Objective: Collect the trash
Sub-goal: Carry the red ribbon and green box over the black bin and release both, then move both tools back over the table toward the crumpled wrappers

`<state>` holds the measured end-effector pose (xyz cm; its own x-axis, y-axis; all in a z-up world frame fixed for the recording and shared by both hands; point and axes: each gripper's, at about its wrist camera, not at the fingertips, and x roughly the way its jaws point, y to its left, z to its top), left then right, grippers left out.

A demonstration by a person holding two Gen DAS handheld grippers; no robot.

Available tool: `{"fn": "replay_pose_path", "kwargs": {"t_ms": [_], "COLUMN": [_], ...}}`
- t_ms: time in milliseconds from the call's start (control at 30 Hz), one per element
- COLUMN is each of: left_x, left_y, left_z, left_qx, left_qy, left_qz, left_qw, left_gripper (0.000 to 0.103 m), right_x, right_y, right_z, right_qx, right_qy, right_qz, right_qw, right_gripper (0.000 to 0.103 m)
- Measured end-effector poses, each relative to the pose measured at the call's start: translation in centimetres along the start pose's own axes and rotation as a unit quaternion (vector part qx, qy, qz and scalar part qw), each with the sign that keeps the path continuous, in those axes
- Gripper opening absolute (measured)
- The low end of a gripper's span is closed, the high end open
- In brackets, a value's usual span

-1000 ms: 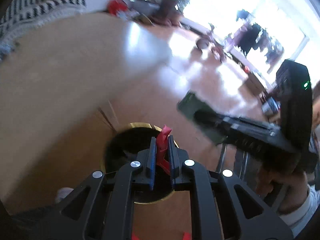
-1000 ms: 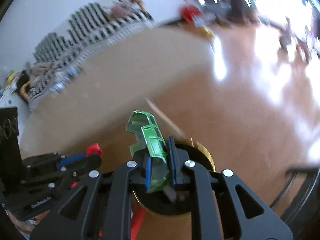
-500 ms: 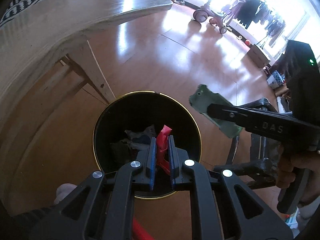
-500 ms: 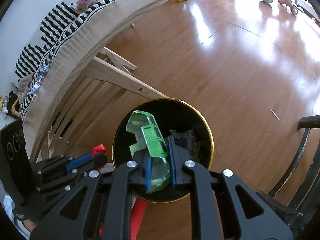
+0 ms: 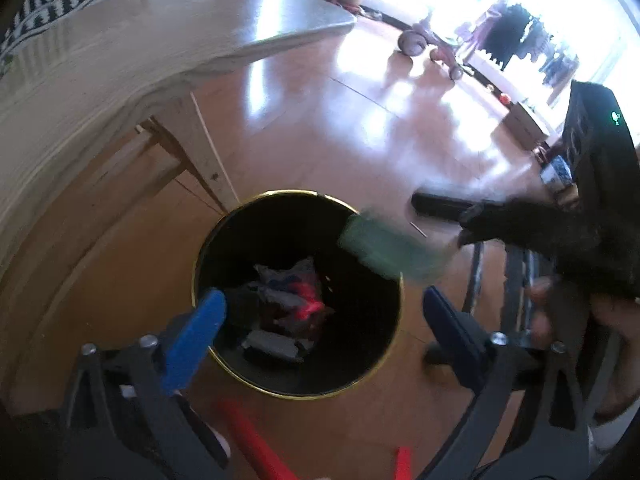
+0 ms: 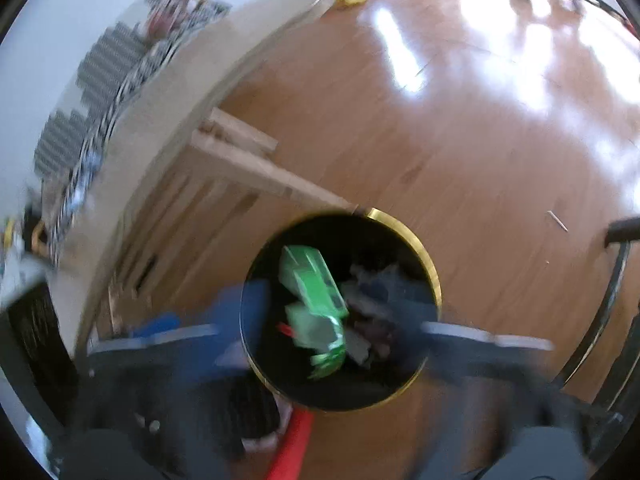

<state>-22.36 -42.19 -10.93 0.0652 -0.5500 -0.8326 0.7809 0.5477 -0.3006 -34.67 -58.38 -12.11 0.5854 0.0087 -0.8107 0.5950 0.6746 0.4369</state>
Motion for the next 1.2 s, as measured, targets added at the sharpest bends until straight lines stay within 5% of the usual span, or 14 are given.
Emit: {"fn": "replay_pose_path", "kwargs": {"t_ms": [133, 333, 500, 567, 667, 767, 1000, 1100, 1200], "left_x": [-2.1, -11.6, -18.8, -21.0, -23.0, -23.7, -22.5, -21.0, -20.1], "left_y": [0.0, 3.1, 14.2, 19.9, 26.5, 31.9, 38.9, 41.2, 42.7], "left_z": [0.6, 2.9, 3.7, 2.9, 1.4, 0.9, 2.6, 3.8, 5.2], "left_qx": [-0.002, -0.026, -0.131, -0.182, -0.243, -0.269, -0.281, -0.279, -0.243], "left_qy": [-0.018, -0.140, -0.171, -0.165, -0.160, -0.143, -0.111, -0.099, -0.096], "left_qz": [-0.014, 0.030, 0.143, 0.201, 0.241, 0.264, 0.258, 0.254, 0.291], "left_qw": [0.9997, 0.9894, 0.9660, 0.9482, 0.9257, 0.9153, 0.9176, 0.9210, 0.9202], "left_gripper": [0.097, 0.097, 0.097, 0.097, 0.097, 0.097, 0.097, 0.097, 0.097], "right_x": [-1.5, -2.5, -1.1, 0.1, 2.5, 5.3, 13.8, 17.3, 20.3], "right_y": [-0.6, 1.7, 9.3, 13.5, 19.8, 25.8, 35.7, 38.7, 41.0], "right_z": [1.3, 2.7, 4.6, 5.4, 5.6, 5.2, 5.9, 7.4, 9.5], "right_qx": [0.005, -0.013, -0.094, -0.135, -0.213, -0.291, -0.412, -0.433, -0.442], "right_qy": [-0.026, -0.081, -0.105, -0.106, -0.100, -0.081, -0.020, -0.010, -0.003], "right_qz": [-0.009, -0.008, 0.011, 0.028, 0.034, 0.047, 0.027, 0.019, 0.020], "right_qw": [1.000, 0.997, 0.990, 0.985, 0.971, 0.952, 0.911, 0.901, 0.897], "right_gripper": [0.097, 0.097, 0.097, 0.097, 0.097, 0.097, 0.097, 0.097, 0.097]}}
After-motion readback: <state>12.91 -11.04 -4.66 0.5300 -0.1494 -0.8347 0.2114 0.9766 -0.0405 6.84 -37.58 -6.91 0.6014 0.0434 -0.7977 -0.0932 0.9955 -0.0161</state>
